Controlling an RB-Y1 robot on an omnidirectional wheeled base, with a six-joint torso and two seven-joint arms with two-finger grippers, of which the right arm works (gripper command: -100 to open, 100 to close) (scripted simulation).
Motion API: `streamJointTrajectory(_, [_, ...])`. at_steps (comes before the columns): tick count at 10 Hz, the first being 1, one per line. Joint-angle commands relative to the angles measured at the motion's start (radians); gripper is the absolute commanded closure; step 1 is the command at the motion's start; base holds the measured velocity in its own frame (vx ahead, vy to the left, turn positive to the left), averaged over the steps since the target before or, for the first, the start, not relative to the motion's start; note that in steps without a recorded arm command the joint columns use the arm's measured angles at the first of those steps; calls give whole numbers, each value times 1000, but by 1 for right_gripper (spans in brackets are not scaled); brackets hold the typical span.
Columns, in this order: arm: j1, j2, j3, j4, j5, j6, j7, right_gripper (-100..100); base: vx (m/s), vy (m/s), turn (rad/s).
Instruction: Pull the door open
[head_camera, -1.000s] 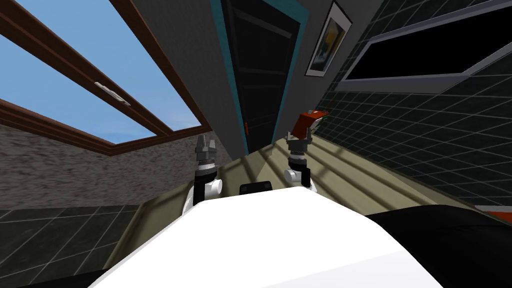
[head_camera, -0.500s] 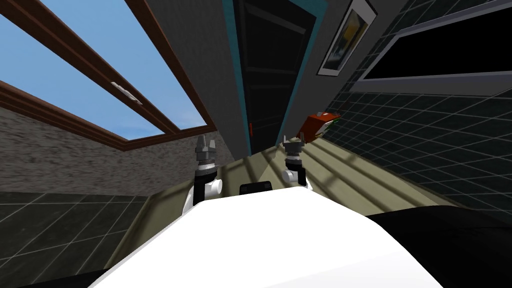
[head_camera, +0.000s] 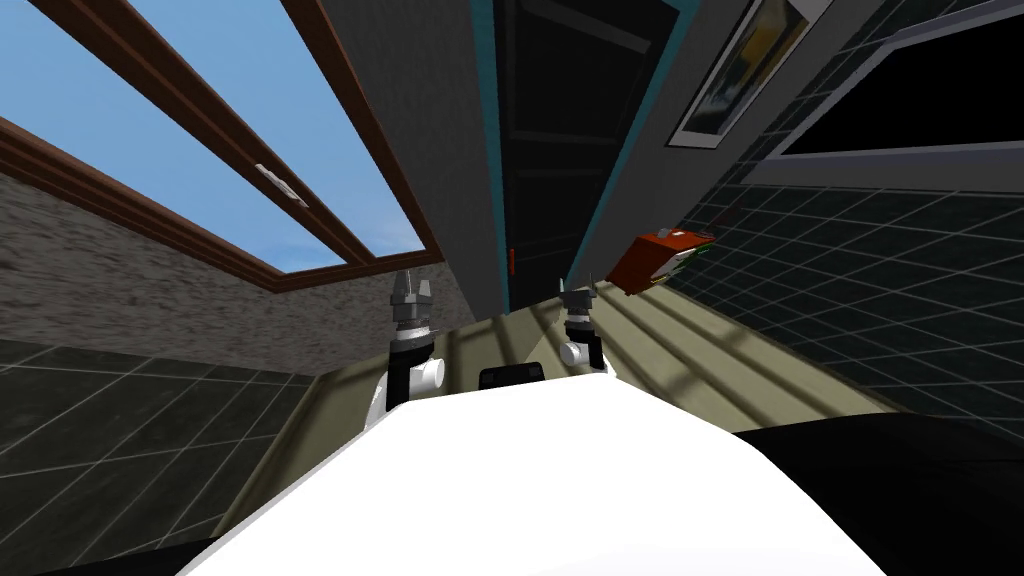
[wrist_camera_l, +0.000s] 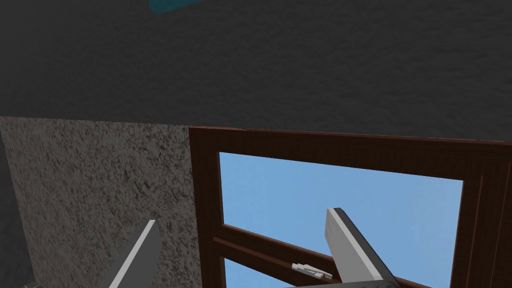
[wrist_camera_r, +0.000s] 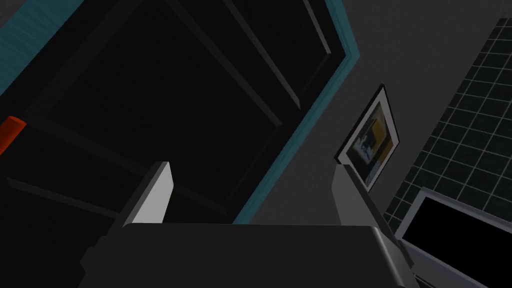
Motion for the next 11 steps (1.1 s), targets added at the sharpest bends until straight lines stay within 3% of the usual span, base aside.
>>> streamJointTrajectory(1, [-1,-13,14,36,-27,-11,-41,-100,97,1,141])
streamJointTrajectory(8, [-42,-66,75,235,-141,-64,-205,-100,106,-6,173])
streamJointTrajectory(9, [-42,-66,75,235,-141,-64,-205,-100,67,-19,45])
streamJointTrajectory(11, [-54,-80,92,289,-174,-80,-252,-100,61,-9,143])
